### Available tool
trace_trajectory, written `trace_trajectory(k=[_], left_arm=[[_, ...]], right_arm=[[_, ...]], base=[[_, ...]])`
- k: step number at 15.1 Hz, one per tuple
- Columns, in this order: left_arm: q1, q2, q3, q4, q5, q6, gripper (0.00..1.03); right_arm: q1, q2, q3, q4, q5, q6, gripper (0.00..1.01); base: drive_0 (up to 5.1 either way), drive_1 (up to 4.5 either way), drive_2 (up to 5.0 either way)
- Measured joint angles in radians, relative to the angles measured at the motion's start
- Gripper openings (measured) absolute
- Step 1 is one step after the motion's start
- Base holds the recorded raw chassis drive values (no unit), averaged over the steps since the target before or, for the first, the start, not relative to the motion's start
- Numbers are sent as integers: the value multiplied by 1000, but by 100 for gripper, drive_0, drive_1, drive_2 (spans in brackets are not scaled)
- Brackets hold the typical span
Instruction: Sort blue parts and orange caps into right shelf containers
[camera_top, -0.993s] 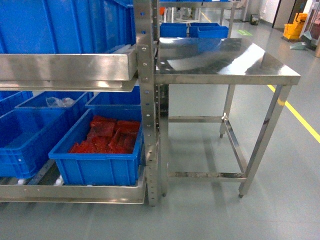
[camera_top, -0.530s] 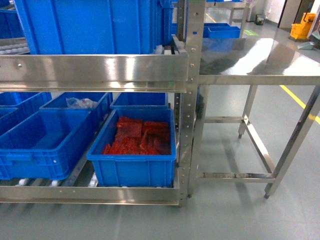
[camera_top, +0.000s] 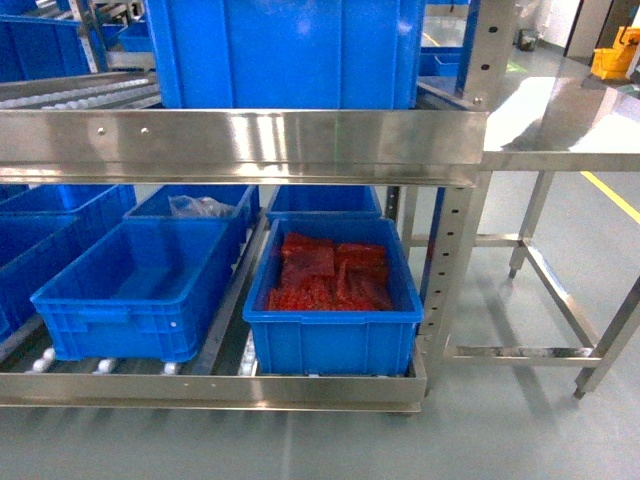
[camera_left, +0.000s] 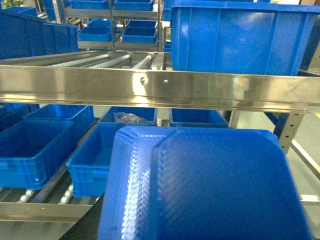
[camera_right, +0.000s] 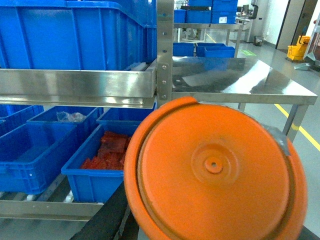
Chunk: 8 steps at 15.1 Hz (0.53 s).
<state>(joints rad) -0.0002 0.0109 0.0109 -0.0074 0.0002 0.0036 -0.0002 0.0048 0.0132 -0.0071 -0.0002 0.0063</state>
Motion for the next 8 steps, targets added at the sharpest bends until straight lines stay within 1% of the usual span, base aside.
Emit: trace_trajectory(k=[8], left_arm=[[0, 0, 0, 2, -1, 0, 43]], right_arm=[[0, 0, 0, 3, 0, 0, 44]], base=[[-502, 243, 243]])
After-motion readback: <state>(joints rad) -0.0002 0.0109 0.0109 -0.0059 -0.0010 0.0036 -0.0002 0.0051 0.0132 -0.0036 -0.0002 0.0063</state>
